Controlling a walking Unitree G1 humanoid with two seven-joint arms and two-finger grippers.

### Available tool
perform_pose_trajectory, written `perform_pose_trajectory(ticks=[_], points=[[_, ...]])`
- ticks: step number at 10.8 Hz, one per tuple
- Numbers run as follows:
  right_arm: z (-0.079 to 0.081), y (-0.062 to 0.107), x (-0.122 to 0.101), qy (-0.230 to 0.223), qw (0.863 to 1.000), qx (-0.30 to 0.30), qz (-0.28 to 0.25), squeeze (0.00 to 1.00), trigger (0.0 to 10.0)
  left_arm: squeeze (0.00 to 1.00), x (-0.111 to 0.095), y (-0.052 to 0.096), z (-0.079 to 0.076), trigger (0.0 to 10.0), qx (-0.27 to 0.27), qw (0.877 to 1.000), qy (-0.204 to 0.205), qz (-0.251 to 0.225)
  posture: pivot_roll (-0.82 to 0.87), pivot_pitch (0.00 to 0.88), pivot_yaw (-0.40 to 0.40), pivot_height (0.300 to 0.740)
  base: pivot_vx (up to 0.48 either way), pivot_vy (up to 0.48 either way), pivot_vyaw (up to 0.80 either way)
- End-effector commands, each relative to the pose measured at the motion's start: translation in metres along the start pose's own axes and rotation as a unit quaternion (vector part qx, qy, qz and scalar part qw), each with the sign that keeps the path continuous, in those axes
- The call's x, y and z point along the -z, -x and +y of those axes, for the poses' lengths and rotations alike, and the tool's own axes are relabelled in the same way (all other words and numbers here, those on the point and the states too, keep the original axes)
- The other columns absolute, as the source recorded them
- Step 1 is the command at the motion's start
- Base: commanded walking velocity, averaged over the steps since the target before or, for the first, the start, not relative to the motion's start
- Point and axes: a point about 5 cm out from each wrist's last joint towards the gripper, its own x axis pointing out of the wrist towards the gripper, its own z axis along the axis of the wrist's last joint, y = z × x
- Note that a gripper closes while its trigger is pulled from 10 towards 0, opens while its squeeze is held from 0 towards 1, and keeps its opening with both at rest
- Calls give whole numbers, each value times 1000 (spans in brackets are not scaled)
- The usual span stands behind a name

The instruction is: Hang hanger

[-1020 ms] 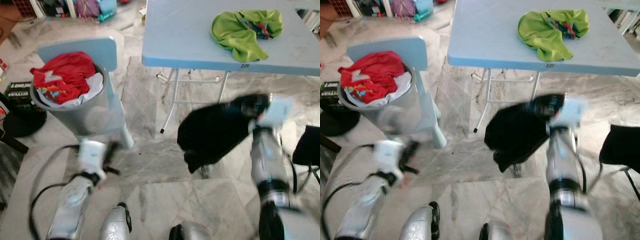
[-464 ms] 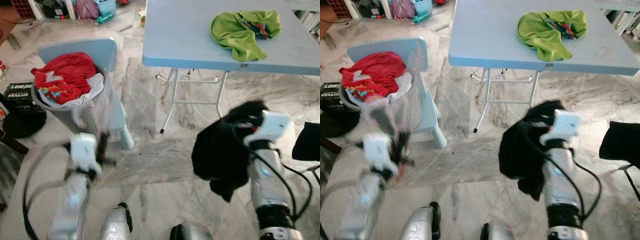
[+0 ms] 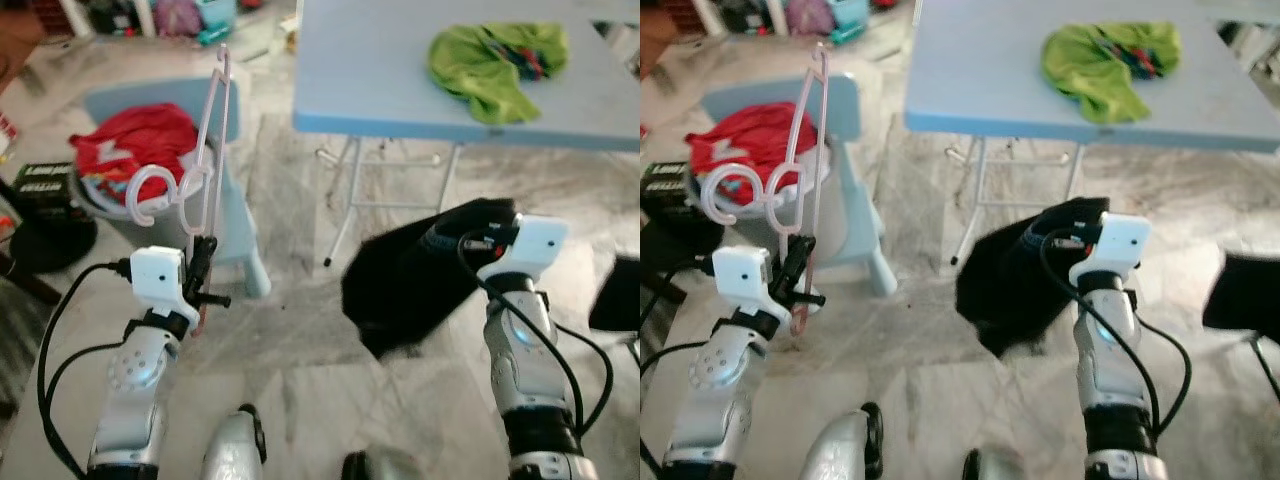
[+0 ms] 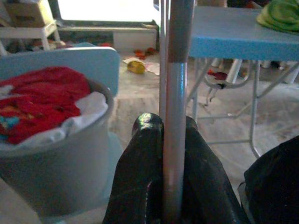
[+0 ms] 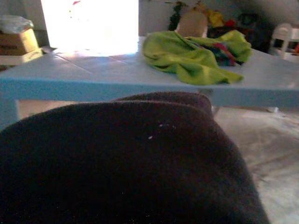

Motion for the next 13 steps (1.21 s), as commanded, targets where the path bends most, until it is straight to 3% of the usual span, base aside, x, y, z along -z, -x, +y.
perform_pose_trajectory(ticks=[1,3,4,5,8,11,13], points=[[-4,-2,-13,-3,1000,7,-28,0,0,0,-9,-4,-2,10000,6,1000,3,-15,55,123,-58,740,304,0,-738],[-3,-2,-13,-7,1000,6,-23,0,0,0,-9,-5,-6,10000,13,1000,8,-16,55,122,-57,740,337,0,-759],[-2,-2,-13,-10,1000,3,-23,0,1137,0,-8,-5,-7,10000,16,1000,9,-15,55,120,-57,740,480,0,-800],[-1,-3,-12,-16,1000,3,-19,0,10000,0,-9,-5,-8,10000,18,1000,10,-15,57,119,-57,740,480,0,-800],[5,-10,-21,-20,999,-20,-37,0,10000,0,-16,-11,-11,10000,23,999,3,-32,58,114,-63,740,480,0,-577],[29,-29,-47,6,991,-104,-89,0,10000,0,-18,-15,-9,10000,8,999,-1,-37,68,102,-68,740,480,0,0],[35,-33,-51,-5,988,-118,-97,0,10000,0,-20,-17,-9,10000,7,999,-4,-41,75,99,-64,740,472,0,725]])
